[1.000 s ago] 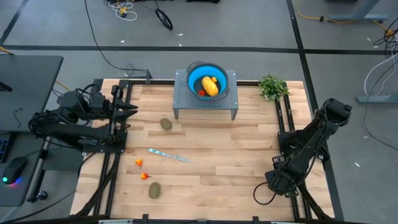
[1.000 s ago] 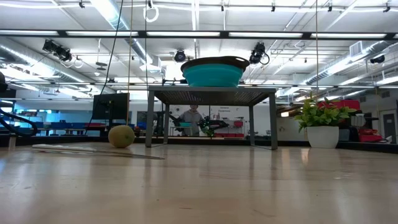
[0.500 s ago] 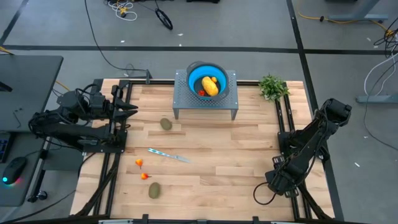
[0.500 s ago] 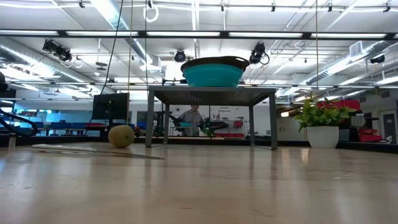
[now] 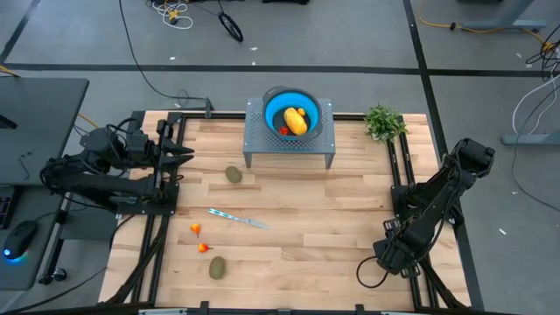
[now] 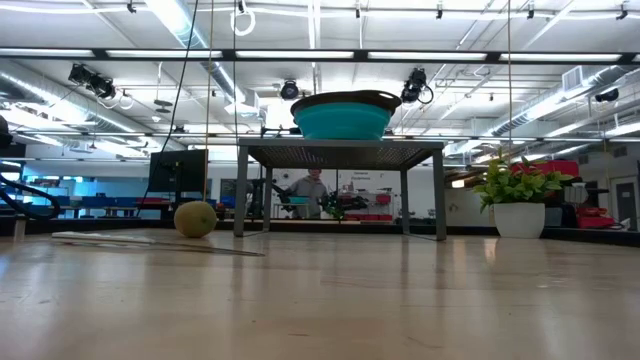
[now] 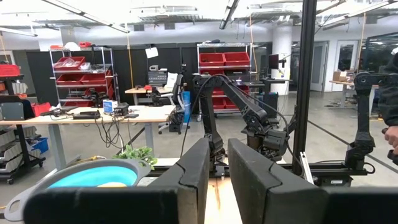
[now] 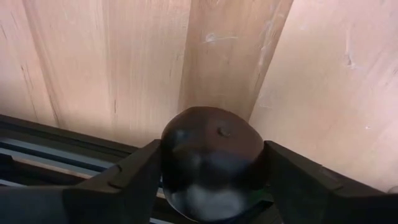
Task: Pick & Place Fruit
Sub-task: Put the plum into the blue bin
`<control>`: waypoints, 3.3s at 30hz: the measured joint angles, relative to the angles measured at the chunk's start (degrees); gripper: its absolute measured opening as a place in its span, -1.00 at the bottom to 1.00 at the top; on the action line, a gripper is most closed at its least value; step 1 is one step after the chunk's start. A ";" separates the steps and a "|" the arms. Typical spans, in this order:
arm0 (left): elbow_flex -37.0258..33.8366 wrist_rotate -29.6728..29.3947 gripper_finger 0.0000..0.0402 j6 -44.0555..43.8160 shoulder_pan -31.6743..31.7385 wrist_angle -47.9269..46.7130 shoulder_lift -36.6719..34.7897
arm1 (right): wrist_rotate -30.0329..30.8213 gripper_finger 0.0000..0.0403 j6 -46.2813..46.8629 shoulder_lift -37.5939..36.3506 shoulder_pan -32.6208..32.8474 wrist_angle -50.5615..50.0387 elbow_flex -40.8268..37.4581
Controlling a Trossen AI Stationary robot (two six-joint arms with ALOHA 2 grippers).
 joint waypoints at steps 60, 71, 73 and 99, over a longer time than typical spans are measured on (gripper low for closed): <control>0.01 0.00 -0.66 0.00 -0.01 0.00 0.00 | 9.70 0.23 -28.80 -1.62 -14.59 1.44 10.48; 0.01 0.00 -0.66 0.00 -0.02 0.02 0.00 | 12.85 0.23 -37.98 -1.73 -23.29 1.74 15.44; 0.00 0.00 -0.66 0.00 0.00 0.00 0.00 | 13.13 0.23 -39.71 -1.74 -24.76 3.33 16.05; 0.00 0.00 -0.66 0.00 -0.01 0.00 0.00 | 14.13 0.23 -42.61 -1.73 -43.79 16.59 21.67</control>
